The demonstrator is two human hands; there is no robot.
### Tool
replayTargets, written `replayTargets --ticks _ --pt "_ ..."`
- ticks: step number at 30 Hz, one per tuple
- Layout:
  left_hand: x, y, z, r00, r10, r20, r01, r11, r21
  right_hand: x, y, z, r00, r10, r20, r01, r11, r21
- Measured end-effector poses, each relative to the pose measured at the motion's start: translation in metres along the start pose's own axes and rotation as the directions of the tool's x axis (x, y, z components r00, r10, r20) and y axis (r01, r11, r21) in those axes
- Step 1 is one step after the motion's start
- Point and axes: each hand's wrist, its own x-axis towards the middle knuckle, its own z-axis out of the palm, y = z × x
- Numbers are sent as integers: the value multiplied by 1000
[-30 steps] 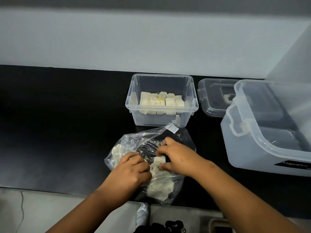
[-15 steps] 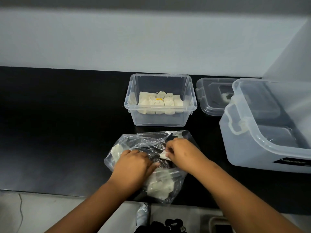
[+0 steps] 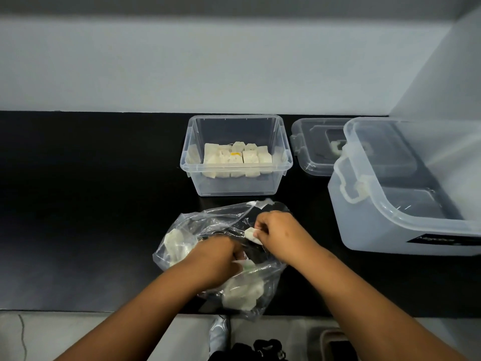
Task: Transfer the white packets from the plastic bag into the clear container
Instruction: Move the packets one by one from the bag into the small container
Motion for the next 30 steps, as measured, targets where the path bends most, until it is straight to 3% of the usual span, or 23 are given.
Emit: replayTargets --ticks 4,8,10,13,16,18,20,24,30 --pt "-2 -8 -7 998 -45 -38 35 974 -223 0 2 -7 1000 1 -27 1 999 54" --pt "-4 -14 -19 994 -95 -50 61 882 -468 4 0 -15 1000 6 -31 -3 995 99" --pt "-6 -16 -23 993 -119 -16 79 744 -664 5 -3 -21 999 3 -38 2 993 115" --pt "-9 -15 -30 995 -97 39 79 455 -887 7 -9 -35 999 6 -50 2 988 155" --pt "-12 -9 -40 994 -103 21 47 252 -967 8 -17 -54 998 -4 -65 17 979 205" --pt "-11 -7 -49 992 -122 -10 12 172 -985 11 -24 -69 997 -5 -71 20 975 219" --pt "-9 -5 -61 990 -130 -51 -32 144 -989 15 -30 -84 997 -15 -82 34 972 233" --pt "3 -6 -89 981 -128 -147 -123 179 -976 32 -42 -110 992 -71 -101 100 945 311" --pt "35 -15 -138 926 -151 -347 -281 338 -898 70 -58 -138 984 -94 -150 131 958 254"
